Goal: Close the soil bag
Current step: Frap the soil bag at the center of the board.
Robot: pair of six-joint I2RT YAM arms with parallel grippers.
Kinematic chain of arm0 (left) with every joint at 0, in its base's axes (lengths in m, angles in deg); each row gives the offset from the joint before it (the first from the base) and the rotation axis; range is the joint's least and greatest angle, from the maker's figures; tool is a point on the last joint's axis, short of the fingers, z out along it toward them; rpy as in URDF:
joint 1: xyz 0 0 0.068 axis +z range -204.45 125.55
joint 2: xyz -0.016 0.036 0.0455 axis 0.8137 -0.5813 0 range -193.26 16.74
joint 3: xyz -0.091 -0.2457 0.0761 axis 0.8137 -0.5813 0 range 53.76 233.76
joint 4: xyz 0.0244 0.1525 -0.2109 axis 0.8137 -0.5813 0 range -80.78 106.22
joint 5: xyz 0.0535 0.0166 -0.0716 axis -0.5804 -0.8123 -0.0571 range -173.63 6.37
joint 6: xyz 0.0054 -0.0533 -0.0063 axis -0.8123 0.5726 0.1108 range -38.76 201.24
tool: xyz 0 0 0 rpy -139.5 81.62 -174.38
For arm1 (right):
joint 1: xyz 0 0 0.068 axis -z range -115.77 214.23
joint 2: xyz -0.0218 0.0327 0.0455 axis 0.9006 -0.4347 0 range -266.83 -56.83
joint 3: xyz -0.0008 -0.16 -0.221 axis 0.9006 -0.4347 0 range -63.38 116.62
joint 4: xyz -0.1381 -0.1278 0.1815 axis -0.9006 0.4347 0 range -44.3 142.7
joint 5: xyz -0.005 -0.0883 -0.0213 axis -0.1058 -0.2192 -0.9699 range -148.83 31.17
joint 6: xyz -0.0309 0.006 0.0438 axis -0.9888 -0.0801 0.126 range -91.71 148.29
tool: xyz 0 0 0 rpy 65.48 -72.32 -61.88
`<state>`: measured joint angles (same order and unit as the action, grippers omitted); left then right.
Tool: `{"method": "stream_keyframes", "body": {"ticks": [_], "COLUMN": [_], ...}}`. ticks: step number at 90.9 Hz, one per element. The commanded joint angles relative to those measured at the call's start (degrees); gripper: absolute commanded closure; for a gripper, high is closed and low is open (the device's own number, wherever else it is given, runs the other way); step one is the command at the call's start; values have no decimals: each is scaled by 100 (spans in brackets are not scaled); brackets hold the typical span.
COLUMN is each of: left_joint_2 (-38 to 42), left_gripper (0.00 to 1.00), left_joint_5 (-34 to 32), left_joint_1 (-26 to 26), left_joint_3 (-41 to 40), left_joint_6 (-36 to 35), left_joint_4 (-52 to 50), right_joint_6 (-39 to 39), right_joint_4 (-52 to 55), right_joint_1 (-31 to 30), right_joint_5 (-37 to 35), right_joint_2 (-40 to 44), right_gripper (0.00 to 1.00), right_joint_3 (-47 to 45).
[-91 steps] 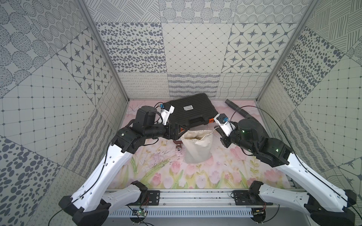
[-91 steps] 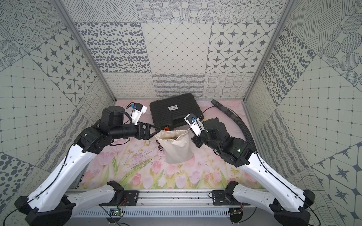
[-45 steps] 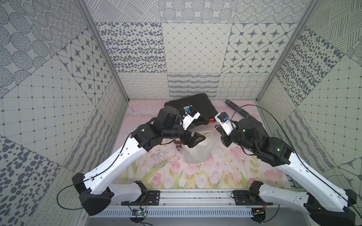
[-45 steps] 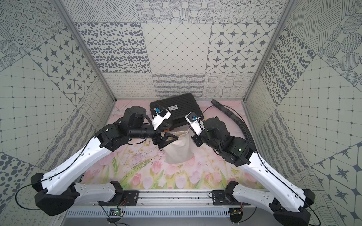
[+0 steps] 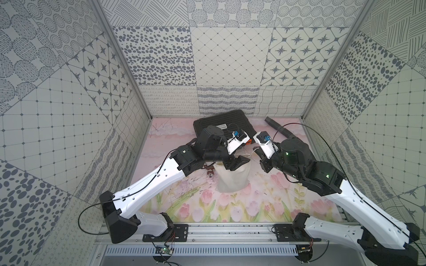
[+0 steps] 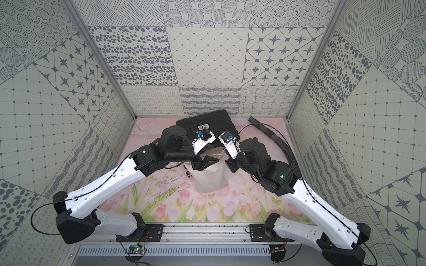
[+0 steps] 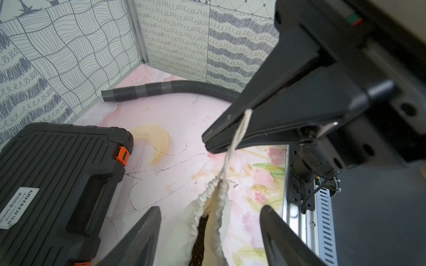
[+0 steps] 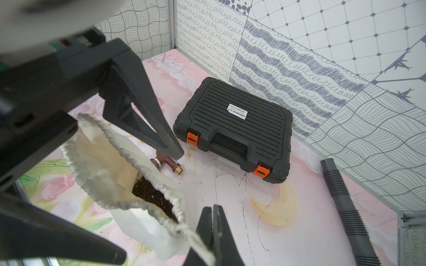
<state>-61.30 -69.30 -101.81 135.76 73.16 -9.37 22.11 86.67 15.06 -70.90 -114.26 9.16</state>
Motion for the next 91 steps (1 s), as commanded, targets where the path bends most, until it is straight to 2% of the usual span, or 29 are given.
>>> {"method": "stream_keyframes", "body": {"ticks": [1, 18, 30, 50, 91], "left_joint_2": [-133, -299, -412, -535, -641], "left_gripper": [30, 32, 41, 50, 56], "left_joint_5": [95, 230, 240, 255, 146], "left_joint_1": [-90, -163, -194, -225, -370], "left_joint_3": [53, 158, 263, 393, 548], "left_joint_6": [-353, -351, -357, -368, -346], "left_joint_4": [667, 704, 732, 683, 881], "right_joint_6": [78, 47, 45, 34, 10], "right_joint_4": [-230, -221, -212, -217, -213], "right_joint_1": [-23, -38, -28, -24, -25], "right_joint_5": [-62, -95, -99, -161, -148], "right_joint_2": [47, 80, 95, 136, 223], "right_gripper": [100, 100, 100, 100, 100], "right_joint_3": [200, 209, 196, 148, 34]}}
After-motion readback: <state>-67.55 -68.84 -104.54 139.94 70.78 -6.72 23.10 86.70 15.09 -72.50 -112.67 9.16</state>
